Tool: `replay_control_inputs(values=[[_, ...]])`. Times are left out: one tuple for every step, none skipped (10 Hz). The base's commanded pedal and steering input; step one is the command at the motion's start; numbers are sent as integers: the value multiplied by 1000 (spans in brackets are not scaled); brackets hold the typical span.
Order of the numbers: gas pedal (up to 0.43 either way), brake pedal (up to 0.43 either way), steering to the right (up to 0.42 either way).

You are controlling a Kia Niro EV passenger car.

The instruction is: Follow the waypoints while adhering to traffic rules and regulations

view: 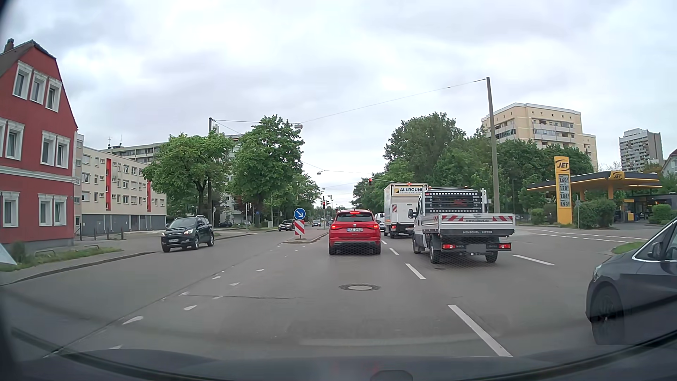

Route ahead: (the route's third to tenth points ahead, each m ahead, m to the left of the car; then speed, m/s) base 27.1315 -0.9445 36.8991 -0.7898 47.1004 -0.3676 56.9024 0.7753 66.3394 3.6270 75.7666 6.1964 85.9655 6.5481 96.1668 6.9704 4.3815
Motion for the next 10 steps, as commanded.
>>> replay_control_inputs(values=[[0, 189, 2], [0, 183, 1], [0, 183, 2], [0, 177, 2], [0, 177, 2], [0, 171, 2], [0, 146, 1], [0, 146, 1], [0, 140, 2], [0, 140, 3]])
